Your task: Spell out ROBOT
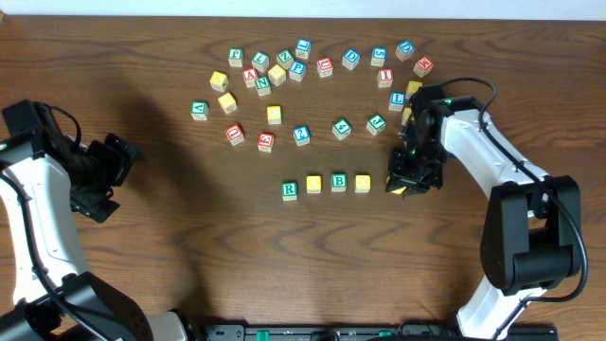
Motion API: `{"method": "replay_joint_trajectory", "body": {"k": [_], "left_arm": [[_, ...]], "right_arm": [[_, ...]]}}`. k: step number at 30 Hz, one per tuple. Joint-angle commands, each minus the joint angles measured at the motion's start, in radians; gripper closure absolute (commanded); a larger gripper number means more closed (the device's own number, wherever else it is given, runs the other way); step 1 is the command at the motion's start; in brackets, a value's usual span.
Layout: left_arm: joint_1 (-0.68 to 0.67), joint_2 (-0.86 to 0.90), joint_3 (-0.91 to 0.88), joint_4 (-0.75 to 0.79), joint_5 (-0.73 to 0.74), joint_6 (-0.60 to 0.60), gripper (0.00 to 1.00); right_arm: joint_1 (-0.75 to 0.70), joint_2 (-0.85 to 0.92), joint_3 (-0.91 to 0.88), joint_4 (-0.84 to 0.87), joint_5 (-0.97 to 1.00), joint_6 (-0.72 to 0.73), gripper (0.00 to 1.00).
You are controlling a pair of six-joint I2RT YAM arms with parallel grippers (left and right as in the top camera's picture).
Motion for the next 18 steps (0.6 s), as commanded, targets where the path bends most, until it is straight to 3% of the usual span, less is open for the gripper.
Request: {"method": "replay_joint_trajectory", "body": {"k": [1, 9, 14, 18], "left_arm": [[0.001, -0.003, -0.010, -0.001, -0.007, 0.010, 0.02], [0.001, -0.003, -0.010, -0.004, -0.007, 0.010, 0.02], [0.001, -0.003, -0.010, -0.003, -0.007, 0.010, 0.02], [0.001, -0.003, -0.010, -0.004, -0.007, 0.010, 0.02]], "right_arm": [[-0.008, -0.016, -0.047, -0.003, -0.079, -0.022, 0.82], [-0.046, -0.002, -0.125, -0.004, -0.113, -0.031, 0.82], [-0.138, -0.002, -0.126, -0.001, -0.114, -0.038, 0.79], [-0.219, 0.007, -0.127, -0.001, -0.195, -0.082, 0.83]]}}
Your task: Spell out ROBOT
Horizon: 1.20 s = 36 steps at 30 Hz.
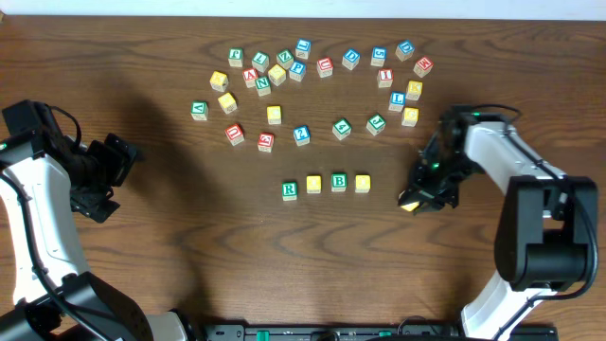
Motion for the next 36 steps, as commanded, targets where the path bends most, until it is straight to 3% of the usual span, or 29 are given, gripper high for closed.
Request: {"method": "replay_joint_trajectory", "body": {"k": [1, 7, 24, 26, 33, 36], "left_arm": [[0.001, -0.003, -0.010, -0.003, -0.007, 0.010, 0.02], [0.001, -0.003, -0.010, -0.002, -0.007, 0.010, 0.02], [0.001, -0.003, -0.010, -0.008, -0.007, 0.021, 0.02], [0.001, -0.003, -0.010, -0.008, -0.007, 0.021, 0.02], [0.001, -0.003, -0.010, -0.008, -0.007, 0.021, 0.02], [0.001, -0.003, -0.010, -0.008, -0.007, 0.021, 0.02]], "right_arm": [[-0.067, 0.010, -0.005, -0.005, -0.133, -0.071, 0.84], [-0.089, 0.010, -0.013, 0.013, -0.391, -0.110, 0.82], [-0.101, 0.081, -0.037, 0.092, -0.742, 0.172, 0.85], [-0.116, 0.082, -0.037, 0.118, -0.745, 0.216, 0.76], [-0.189, 0.082, -0.037, 0.138, -0.747, 0.252, 0.76], [-0.203, 0.082, -0.037, 0.138, -0.739, 0.235, 0.61]]}}
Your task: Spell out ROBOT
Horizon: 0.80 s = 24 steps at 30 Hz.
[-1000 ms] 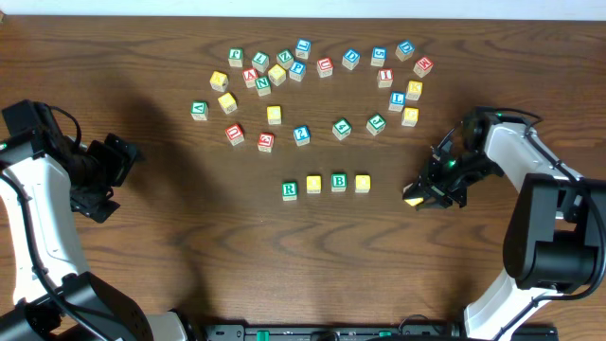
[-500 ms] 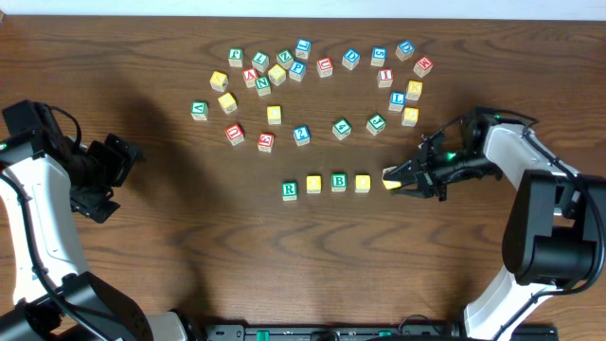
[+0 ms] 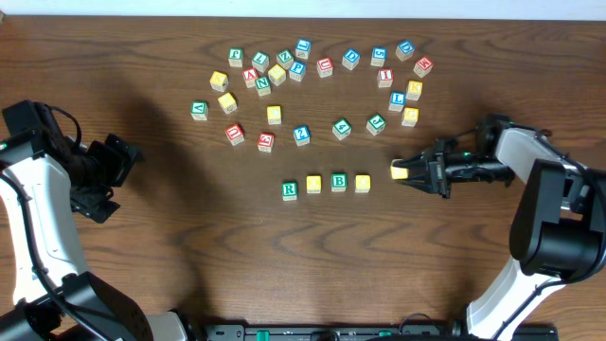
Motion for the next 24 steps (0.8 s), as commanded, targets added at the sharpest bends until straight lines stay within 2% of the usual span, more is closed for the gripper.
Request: {"method": "replay_joint_trajectory", "body": {"k": [1, 2, 4, 6, 11, 15, 19, 24], "left_arm": [[0.001, -0.003, -0.010, -0.004, -0.008, 0.018, 0.02], [0.001, -0.003, -0.010, -0.004, -0.008, 0.018, 0.02], [0.001, -0.003, -0.010, -0.004, -0.008, 0.018, 0.02], [0.001, -0.003, -0.010, -0.004, -0.008, 0.018, 0.02], [0.001, -0.003, -0.010, -0.005, -0.008, 0.018, 0.02], [0.001, -0.003, -0.010, -0.005, -0.008, 0.018, 0.02], [0.001, -0.003, -0.010, -0.004, -0.008, 0.018, 0.02], [0.001, -0.003, -0.010, -0.004, -0.008, 0.018, 0.02]], "right_arm": [[-0.013, 0.001, -0.003, -0.002, -0.023, 0.004, 0.56], [-0.013, 0.001, -0.003, -0.006, -0.024, 0.000, 0.44], [-0.013, 0.001, -0.003, -0.013, -0.025, -0.002, 0.31], [-0.013, 0.001, -0.003, -0.012, -0.021, -0.022, 0.27], [-0.014, 0.001, -0.003, -0.011, 0.143, -0.037, 0.26], [-0.014, 0.001, 0.013, -0.002, 0.183, -0.093, 0.27], [-0.011, 0.000, 0.062, -0.019, 0.290, -0.145, 0.28], [0.018, -0.002, 0.148, -0.047, 0.463, -0.144, 0.28]]}}
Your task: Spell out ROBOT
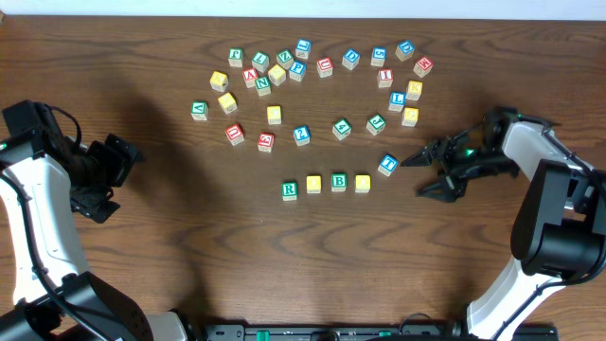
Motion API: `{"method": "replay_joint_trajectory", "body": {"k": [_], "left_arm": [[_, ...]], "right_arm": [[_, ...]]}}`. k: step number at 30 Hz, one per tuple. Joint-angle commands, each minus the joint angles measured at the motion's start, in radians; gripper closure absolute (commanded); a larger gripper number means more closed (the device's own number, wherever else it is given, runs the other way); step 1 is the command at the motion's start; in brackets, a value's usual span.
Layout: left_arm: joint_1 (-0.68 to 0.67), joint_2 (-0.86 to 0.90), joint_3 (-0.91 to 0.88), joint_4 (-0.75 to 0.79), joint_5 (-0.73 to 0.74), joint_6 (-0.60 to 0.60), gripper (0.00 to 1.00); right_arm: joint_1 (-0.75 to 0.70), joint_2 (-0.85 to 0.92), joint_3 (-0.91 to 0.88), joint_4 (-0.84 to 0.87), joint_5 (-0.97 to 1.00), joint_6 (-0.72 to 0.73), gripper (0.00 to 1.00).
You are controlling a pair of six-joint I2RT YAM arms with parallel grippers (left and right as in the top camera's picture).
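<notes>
A row of letter blocks lies mid-table: green R (290, 190), a yellow block (313, 185), green B (338, 182), and another yellow block (363, 183). Just right of the row's end and a little farther back, a block showing a blue T (387, 164) rests on the table, turned askew. My right gripper (423, 174) is open immediately right of that block, with nothing between its fingers. At the far left, well away from the blocks, my left gripper (114, 169) looks open and empty.
Several loose letter blocks are scattered across the back of the table, from a green one (199, 111) at the left to a red one (422, 65) at the right. A yellow block (409, 116) lies nearest the right arm.
My right gripper was shut on a block with a yellow face showing, right of the row. It is now open, and the block lies free with its blue T up. The left arm is unmoved.
My right gripper held a yellow-faced block close to the right end of the R-O-B-O row. Then it was lower and farther right with the block, then level with the row. Now the block lies beside the row's end, let go.
</notes>
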Motion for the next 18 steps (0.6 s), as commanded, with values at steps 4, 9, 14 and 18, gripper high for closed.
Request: {"method": "replay_joint_trajectory", "body": {"k": [4, 9, 14, 18], "left_arm": [[0.001, -0.003, -0.010, -0.003, -0.007, 0.017, 0.03], [0.001, -0.003, -0.010, -0.003, -0.007, 0.018, 0.03], [0.001, -0.003, -0.010, -0.003, -0.007, 0.018, 0.02], [0.001, -0.003, -0.010, -0.004, -0.007, 0.018, 0.02]], "right_arm": [[0.090, -0.003, 0.151, 0.023, 0.254, 0.029, 0.28], [0.234, -0.003, 0.177, 0.087, 0.459, 0.131, 0.27], [0.380, -0.003, 0.176, 0.114, 0.732, 0.245, 0.25], [0.455, -0.003, 0.174, 0.106, 0.893, 0.327, 0.26]]}}
